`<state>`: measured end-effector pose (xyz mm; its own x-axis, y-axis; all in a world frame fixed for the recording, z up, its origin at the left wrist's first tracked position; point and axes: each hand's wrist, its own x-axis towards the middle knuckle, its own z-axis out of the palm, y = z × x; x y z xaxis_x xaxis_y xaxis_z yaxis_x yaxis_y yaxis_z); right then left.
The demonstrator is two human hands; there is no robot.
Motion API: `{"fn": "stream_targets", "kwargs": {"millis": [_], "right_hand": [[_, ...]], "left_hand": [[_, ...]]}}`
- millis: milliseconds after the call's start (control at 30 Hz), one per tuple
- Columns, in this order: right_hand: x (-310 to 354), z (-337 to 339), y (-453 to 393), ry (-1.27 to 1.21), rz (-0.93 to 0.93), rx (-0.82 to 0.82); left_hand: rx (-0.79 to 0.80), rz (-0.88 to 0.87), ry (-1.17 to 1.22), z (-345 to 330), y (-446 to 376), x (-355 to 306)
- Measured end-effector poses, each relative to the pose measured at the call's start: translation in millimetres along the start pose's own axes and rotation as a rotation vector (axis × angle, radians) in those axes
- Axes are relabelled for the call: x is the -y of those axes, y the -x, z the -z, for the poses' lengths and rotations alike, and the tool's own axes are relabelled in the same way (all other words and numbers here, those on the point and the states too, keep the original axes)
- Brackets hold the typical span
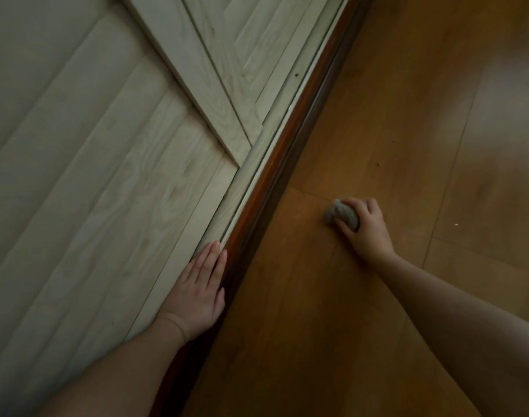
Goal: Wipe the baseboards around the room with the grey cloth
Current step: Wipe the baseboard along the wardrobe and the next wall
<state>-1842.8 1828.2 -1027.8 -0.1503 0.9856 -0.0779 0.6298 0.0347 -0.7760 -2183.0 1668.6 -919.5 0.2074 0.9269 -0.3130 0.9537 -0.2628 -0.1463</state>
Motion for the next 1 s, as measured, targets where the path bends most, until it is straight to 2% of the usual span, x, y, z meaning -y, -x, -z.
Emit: {"fn": "stream_targets", "kwargs": {"millis": [167, 233, 400, 567, 700, 867, 1000], "right_hand": [[-14.9, -8.2, 18.6, -0.012, -0.079, -0.004], [-19.2, -13.5, 24.0, 0.052, -0.088, 0.018], [-25.2, -16.0, 25.9, 0.084, -0.031, -0.017], [-33.2, -12.0, 11.6, 0.065, -0.03, -0.044], [-37.2, 2.7, -7.2, 0.007, 0.043, -0.023], [-29.7, 18.3, -101.0, 0.097, 0.112, -0.018], [-25.0, 8.3, -122.4, 0.144, 0.144, 0.011]], "left_hand": [[0.041, 0.022, -0.022, 7.8, -0.5, -4.2], [0.002, 0.008, -0.03, 15.9, -15.1, -13.2], [-0.196, -0.085, -0.103, 67.1, -145.0, -40.6], [-0.226, 0.047, -0.134, 110.3, -280.1, -31.0], [-0.148, 0.007, -0.183, 105.1, -302.0, -24.0], [-0.195, -0.06, -0.156, 95.0, -310.3, -19.0], [-0.176, -0.075, -0.101, 91.2, -308.0, -18.3]]}}
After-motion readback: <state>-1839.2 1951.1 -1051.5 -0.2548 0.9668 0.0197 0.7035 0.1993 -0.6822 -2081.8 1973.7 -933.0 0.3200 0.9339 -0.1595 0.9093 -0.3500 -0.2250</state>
